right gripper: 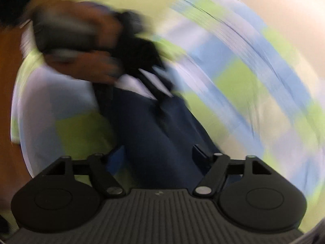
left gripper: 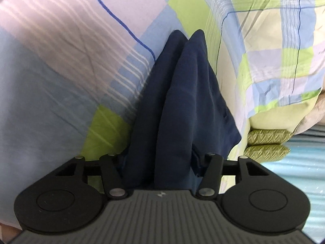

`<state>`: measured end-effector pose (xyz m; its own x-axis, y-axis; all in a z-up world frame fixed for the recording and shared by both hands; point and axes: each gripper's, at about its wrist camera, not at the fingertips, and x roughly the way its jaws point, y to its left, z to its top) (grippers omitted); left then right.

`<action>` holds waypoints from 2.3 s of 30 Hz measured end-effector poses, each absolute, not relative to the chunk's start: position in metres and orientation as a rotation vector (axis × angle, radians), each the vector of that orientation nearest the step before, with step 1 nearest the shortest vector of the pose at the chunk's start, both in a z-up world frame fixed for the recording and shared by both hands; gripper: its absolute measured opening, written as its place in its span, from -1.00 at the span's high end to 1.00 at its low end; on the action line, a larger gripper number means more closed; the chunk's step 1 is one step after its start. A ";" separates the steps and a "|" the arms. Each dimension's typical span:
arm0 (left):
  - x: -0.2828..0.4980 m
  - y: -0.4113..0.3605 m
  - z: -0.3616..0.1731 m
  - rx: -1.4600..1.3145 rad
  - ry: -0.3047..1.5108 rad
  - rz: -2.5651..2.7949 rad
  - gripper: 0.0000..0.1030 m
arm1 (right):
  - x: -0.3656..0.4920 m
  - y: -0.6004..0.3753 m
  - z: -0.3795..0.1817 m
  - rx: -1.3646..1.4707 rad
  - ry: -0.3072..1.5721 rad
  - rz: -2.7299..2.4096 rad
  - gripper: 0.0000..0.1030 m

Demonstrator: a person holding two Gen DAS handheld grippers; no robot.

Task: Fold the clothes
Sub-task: 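Carry the held folded top with both grippers toward the white chair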

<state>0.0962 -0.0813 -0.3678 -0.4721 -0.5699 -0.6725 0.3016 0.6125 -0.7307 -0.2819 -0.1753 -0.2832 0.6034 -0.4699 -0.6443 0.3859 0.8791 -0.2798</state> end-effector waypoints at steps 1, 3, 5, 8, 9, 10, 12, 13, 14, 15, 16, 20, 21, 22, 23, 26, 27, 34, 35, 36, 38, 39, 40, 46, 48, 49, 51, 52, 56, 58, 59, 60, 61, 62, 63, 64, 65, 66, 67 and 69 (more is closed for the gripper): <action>0.096 -0.083 -0.367 -0.210 1.793 -1.033 -0.14 | -0.301 -0.202 -0.280 0.029 0.793 -0.558 -0.51; 0.094 -0.084 -0.366 -0.201 1.795 -1.024 -0.16 | -0.340 -0.252 -0.281 0.288 0.794 -0.668 -0.52; 0.093 -0.084 -0.365 -0.201 1.797 -1.014 -0.18 | -0.393 -0.313 -0.293 0.611 0.724 -0.767 -0.52; 0.091 -0.084 -0.365 -0.208 1.799 -0.996 -0.22 | -0.430 -0.354 -0.313 0.815 0.643 -0.754 -0.52; 0.090 -0.084 -0.365 -0.206 1.798 -0.995 -0.23 | -0.440 -0.365 -0.321 0.866 0.614 -0.740 -0.51; 0.089 -0.085 -0.364 -0.202 1.796 -0.994 -0.23 | -0.444 -0.376 -0.331 0.919 0.617 -0.709 -0.44; 0.088 -0.086 -0.364 -0.198 1.796 -0.994 -0.24 | -0.446 -0.385 -0.343 0.971 0.601 -0.622 -0.29; 0.088 -0.086 -0.364 -0.199 1.799 -0.995 -0.24 | -0.444 -0.388 -0.348 0.986 0.580 -0.551 -0.26; 0.088 -0.086 -0.365 -0.200 1.803 -0.996 -0.25 | -0.440 -0.391 -0.354 1.012 0.579 -0.492 -0.26; 0.087 -0.087 -0.365 -0.201 1.806 -0.997 -0.25 | -0.438 -0.393 -0.357 1.025 0.573 -0.467 -0.26; 0.087 -0.087 -0.366 -0.201 1.807 -0.999 -0.25 | -0.436 -0.396 -0.362 1.047 0.556 -0.435 -0.26; 0.086 -0.089 -0.368 -0.210 1.818 -1.022 -0.26 | -0.433 -0.409 -0.376 1.130 0.477 -0.379 0.05; 0.086 -0.090 -0.368 -0.210 1.819 -1.029 -0.23 | -0.426 -0.408 -0.378 1.117 0.488 -0.384 0.22; 0.085 -0.091 -0.366 -0.199 1.808 -1.041 -0.18 | -0.420 -0.407 -0.379 1.102 0.498 -0.388 0.42; 0.083 -0.093 -0.361 -0.176 1.777 -1.069 -0.03 | -0.418 -0.405 -0.376 1.074 0.504 -0.391 0.55; 0.074 -0.100 -0.340 -0.090 1.688 -1.149 0.19 | -0.420 -0.391 -0.361 1.032 0.489 -0.437 0.65; 0.072 -0.102 -0.333 -0.073 1.676 -1.162 0.22 | -0.423 -0.387 -0.356 1.024 0.471 -0.459 0.66; 0.052 -0.130 -0.282 0.074 1.587 -1.298 0.26 | -0.438 -0.357 -0.326 1.039 0.328 -0.561 0.81; 0.044 -0.137 -0.273 0.105 1.576 -1.331 0.26 | -0.444 -0.350 -0.320 1.040 0.313 -0.577 0.81; 0.037 -0.145 -0.264 0.134 1.567 -1.364 0.26 | -0.450 -0.345 -0.316 1.046 0.300 -0.591 0.82; 0.024 -0.170 -0.245 0.178 1.557 -1.430 0.27 | -0.475 -0.327 -0.304 1.070 0.245 -0.659 0.82; 0.016 -0.180 -0.237 0.200 1.552 -1.462 0.27 | -0.482 -0.322 -0.301 1.074 0.230 -0.678 0.82; 0.005 -0.187 -0.231 0.224 1.547 -1.496 0.27 | -0.503 -0.307 -0.292 1.084 0.186 -0.727 0.82; -0.101 -0.210 -0.202 0.401 1.571 -1.742 0.26 | -0.614 -0.219 -0.257 1.119 0.026 -0.992 0.82; -0.165 -0.224 -0.198 0.495 1.590 -1.852 0.26 | -0.651 -0.188 -0.250 1.125 -0.013 -1.080 0.82; -0.192 -0.228 -0.197 0.535 1.597 -1.895 0.26 | -0.673 -0.169 -0.246 1.128 -0.037 -1.133 0.82; -0.270 -0.233 -0.202 0.629 1.623 -1.996 0.26 | -0.720 -0.125 -0.239 1.137 -0.082 -1.253 0.82; -0.308 -0.235 -0.205 0.676 1.637 -2.040 0.26 | -0.740 -0.106 -0.236 1.140 -0.101 -1.306 0.82; -0.451 -0.234 -0.221 0.846 1.674 -2.163 0.26 | -0.839 -0.014 -0.233 1.160 -0.189 -1.557 0.82; -0.513 -0.230 -0.232 0.905 1.678 -2.203 0.26 | -0.879 0.019 -0.238 1.174 -0.216 -1.648 0.81; -0.546 -0.228 -0.238 0.935 1.677 -2.224 0.26 | -0.904 0.037 -0.243 1.180 -0.225 -1.700 0.81; -0.571 -0.226 -0.243 0.954 1.671 -2.240 0.26 | -0.917 0.045 -0.247 1.183 -0.227 -1.726 0.81; -0.605 -0.222 -0.251 0.982 1.662 -2.261 0.26 | -0.936 0.056 -0.253 1.186 -0.231 -1.761 0.81; -0.616 -0.213 -0.256 0.999 1.656 -2.268 0.26 | -0.956 0.065 -0.262 1.188 -0.238 -1.794 0.81; -0.629 -0.205 -0.262 1.016 1.650 -2.275 0.26 | -0.968 0.069 -0.269 1.192 -0.247 -1.813 0.81; -0.647 -0.199 -0.269 1.037 1.640 -2.280 0.26 | -0.980 0.074 -0.277 1.196 -0.259 -1.832 0.81; -0.659 -0.189 -0.272 1.053 1.632 -2.284 0.26 | -0.995 0.077 -0.287 1.199 -0.277 -1.849 0.81; -0.661 -0.177 -0.272 1.066 1.624 -2.286 0.26 | -1.001 0.077 -0.292 1.198 -0.283 -1.856 0.81; -0.675 -0.179 -0.279 1.093 1.606 -2.286 0.26 | -1.011 0.078 -0.302 1.199 -0.293 -1.864 0.81; -0.689 -0.181 -0.286 1.139 1.572 -2.286 0.26 | -1.020 0.076 -0.318 1.214 -0.312 -1.872 0.81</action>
